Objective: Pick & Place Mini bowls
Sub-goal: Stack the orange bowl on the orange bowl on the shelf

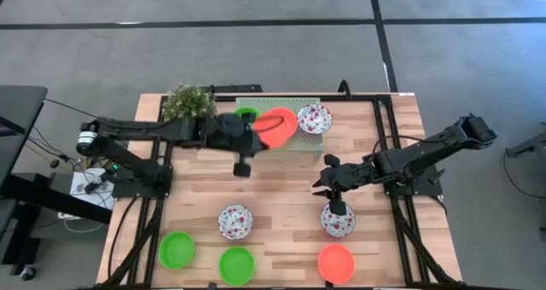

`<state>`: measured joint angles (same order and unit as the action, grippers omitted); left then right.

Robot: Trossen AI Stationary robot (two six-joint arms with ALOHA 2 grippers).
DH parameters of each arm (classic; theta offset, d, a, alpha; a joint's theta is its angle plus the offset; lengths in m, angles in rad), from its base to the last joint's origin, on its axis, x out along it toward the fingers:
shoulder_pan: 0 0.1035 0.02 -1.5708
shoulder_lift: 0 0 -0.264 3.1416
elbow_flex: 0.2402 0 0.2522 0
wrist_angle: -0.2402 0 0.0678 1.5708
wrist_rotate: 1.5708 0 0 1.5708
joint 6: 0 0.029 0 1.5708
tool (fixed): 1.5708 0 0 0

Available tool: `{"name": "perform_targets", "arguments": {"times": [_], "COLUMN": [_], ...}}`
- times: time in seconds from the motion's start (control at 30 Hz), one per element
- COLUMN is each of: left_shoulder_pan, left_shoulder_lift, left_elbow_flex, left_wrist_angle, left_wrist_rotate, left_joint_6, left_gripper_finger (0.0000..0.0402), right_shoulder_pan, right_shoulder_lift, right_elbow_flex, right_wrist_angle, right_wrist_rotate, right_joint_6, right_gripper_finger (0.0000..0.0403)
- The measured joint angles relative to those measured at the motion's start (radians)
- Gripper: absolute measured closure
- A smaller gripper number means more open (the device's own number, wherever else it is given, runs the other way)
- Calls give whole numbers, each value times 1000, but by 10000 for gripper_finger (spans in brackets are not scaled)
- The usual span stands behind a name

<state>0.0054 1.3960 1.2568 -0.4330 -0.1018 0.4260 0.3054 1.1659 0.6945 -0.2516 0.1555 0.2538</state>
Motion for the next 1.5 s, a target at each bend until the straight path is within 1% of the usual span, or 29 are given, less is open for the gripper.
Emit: {"name": "perform_targets", "arguments": {"times": [0.03,0.1,0.17,0.2,0.37,0.47,0.53,0.63,0.73,0.8,0.97,1.17,1.4,1.5], "left_shoulder_pan": [31,89,137,156,220,245,250,256,262,261,266,270,271,270], "left_shoulder_lift": [0,0,0,0,10,41,68,107,126,128,130,140,158,158], "left_elbow_flex": [0,0,-8,-14,-27,-29,-30,-30,-31,-31,-31,-31,-31,-31], "left_wrist_angle": [1,17,75,104,155,158,159,162,172,172,167,114,118,118], "left_wrist_rotate": [28,125,232,269,343,397,413,409,380,368,297,284,273,234], "left_joint_6": [17,34,39,41,41,41,42,74,114,116,117,117,119,119], "left_gripper_finger": [393,393,393,393,393,393,393,393,393,393,393,393,388,378], "right_shoulder_pan": [0,0,0,0,0,0,0,0,0,0,-1,-1,0,0], "right_shoulder_lift": [0,0,0,0,0,0,0,0,0,0,0,0,0,0], "right_elbow_flex": [0,0,0,0,0,0,0,1,1,1,1,1,1,1], "right_wrist_angle": [0,-1,-1,-1,-1,2,3,5,5,5,4,3,5,5], "right_wrist_rotate": [0,0,0,0,0,1,2,2,2,2,2,2,2,2], "right_joint_6": [-1,-1,-1,-1,-25,-75,-86,-88,-88,-88,-102,-106,-105,-105], "right_gripper_finger": [290,290,290,290,290,290,290,290,290,290,290,290,290,290]}}
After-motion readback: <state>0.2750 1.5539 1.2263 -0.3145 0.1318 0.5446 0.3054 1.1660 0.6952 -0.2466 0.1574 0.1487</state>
